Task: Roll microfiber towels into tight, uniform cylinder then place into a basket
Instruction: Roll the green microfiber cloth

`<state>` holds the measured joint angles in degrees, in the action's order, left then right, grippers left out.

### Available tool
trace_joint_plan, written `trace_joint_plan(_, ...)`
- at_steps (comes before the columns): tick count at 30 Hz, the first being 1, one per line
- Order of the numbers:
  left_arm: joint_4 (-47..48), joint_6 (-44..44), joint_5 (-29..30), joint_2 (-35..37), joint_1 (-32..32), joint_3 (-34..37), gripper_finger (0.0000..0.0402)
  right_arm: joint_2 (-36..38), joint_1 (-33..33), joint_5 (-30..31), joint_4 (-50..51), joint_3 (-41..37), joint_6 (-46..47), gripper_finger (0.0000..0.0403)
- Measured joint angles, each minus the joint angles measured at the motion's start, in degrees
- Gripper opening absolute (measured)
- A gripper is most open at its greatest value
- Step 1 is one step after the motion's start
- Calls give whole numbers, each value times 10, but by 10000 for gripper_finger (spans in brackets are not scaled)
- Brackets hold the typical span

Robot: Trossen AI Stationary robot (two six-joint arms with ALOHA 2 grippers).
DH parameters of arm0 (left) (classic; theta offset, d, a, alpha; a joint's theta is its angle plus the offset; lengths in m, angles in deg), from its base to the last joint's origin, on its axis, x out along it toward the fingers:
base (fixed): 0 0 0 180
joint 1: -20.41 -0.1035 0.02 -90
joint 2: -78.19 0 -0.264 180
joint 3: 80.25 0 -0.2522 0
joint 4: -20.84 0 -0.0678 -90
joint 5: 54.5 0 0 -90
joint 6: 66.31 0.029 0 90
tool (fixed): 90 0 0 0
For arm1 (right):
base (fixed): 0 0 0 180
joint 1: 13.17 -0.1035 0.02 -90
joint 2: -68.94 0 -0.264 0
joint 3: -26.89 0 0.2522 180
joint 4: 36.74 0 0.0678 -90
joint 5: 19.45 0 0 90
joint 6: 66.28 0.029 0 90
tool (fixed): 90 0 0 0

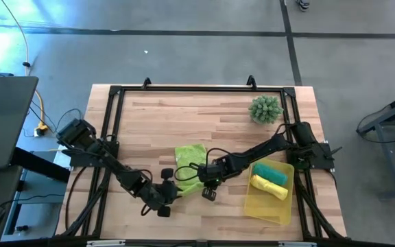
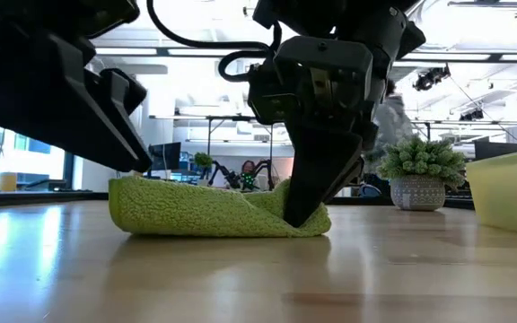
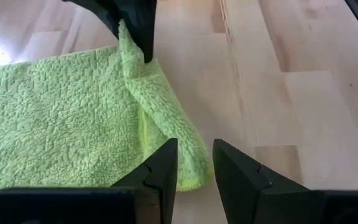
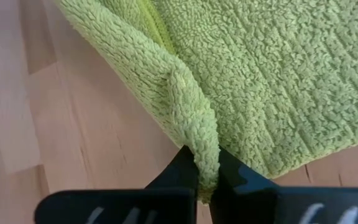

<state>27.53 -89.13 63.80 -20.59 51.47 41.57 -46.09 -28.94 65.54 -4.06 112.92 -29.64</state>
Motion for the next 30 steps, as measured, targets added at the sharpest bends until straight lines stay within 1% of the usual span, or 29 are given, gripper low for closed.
trace_joint_plan(4,-5,-9,-10,0,-3,0,93,0,0,3,-1,0,-5,0)
trace_joint_plan(6,-7,-13,3,1,-3,0,92,0,0,5,-2,0,-5,0)
trace_joint_plan(8,-12,-40,26,4,-3,0,89,0,0,6,-2,0,-5,0)
trace_joint_plan(9,-18,-49,28,4,-3,0,86,0,0,6,-2,0,-5,0)
trace_joint_plan(15,-25,-47,-24,4,12,0,45,0,0,6,-2,0,-5,0)
trace_joint_plan(18,-25,-71,-31,4,16,0,41,0,0,6,-2,0,-5,0)
trace_joint_plan(20,-24,-73,-33,4,16,0,50,0,0,6,-2,0,-5,0)
trace_joint_plan(23,-21,-73,-36,4,16,0,76,0,0,6,-2,0,-5,0)
trace_joint_plan(27,-18,-37,-28,4,16,0,116,0,0,5,-2,0,-4,0)
trace_joint_plan(30,-17,11,-5,4,15,0,143,0,0,4,-2,0,-4,0)
